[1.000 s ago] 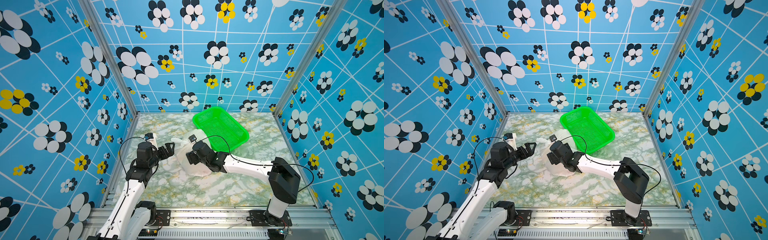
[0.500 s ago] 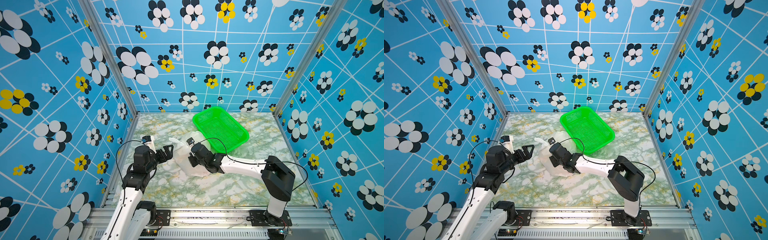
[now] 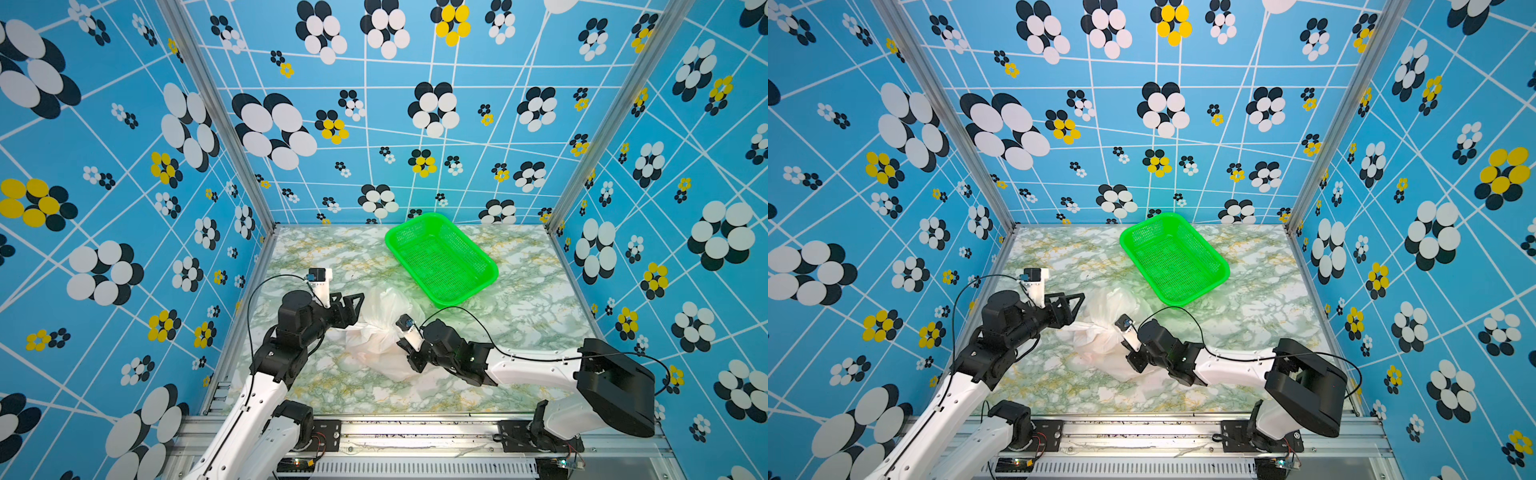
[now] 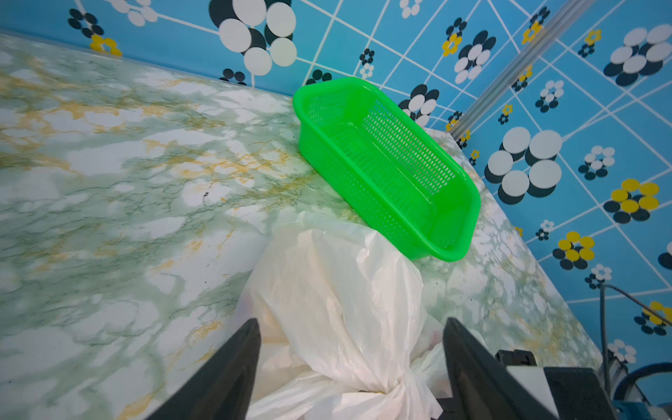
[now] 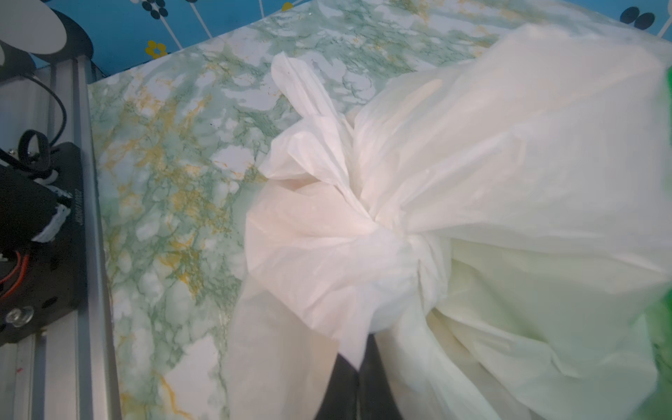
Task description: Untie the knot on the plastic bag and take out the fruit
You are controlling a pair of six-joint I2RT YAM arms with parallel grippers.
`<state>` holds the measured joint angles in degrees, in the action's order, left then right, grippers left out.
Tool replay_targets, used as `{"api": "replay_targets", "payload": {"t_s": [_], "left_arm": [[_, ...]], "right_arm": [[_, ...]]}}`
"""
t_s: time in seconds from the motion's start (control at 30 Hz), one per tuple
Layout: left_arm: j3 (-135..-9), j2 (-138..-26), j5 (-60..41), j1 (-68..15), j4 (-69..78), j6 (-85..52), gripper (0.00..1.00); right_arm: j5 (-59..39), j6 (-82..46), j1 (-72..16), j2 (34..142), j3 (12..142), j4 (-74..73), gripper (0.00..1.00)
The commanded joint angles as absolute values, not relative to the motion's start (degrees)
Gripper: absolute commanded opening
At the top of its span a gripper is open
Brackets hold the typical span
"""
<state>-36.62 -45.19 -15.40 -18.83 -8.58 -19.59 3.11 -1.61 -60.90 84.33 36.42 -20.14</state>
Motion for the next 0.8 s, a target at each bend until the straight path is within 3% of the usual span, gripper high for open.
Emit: {"api": "replay_targets", "payload": {"t_s": [0.0, 0.4, 0.77], "left_arm": [[-38.5, -47.4, -12.3, -22.9, -8.1, -12.5, 0.80], [-36.9, -47.5, -14.8, -30.5, -8.2, -20.6, 0.62], [-36.0, -53.0, -5.0, -34.3, -8.6, -29.3, 0.45]], "right_arm": [[5.9, 1.9, -60.9, 81.7, 33.9, -21.0, 0.00], [3.1, 0.5, -60.9, 76.6, 32.9, -21.4, 0.06], [0.9, -0.3, -62.0, 80.0, 38.2, -20.8, 0.06]]}}
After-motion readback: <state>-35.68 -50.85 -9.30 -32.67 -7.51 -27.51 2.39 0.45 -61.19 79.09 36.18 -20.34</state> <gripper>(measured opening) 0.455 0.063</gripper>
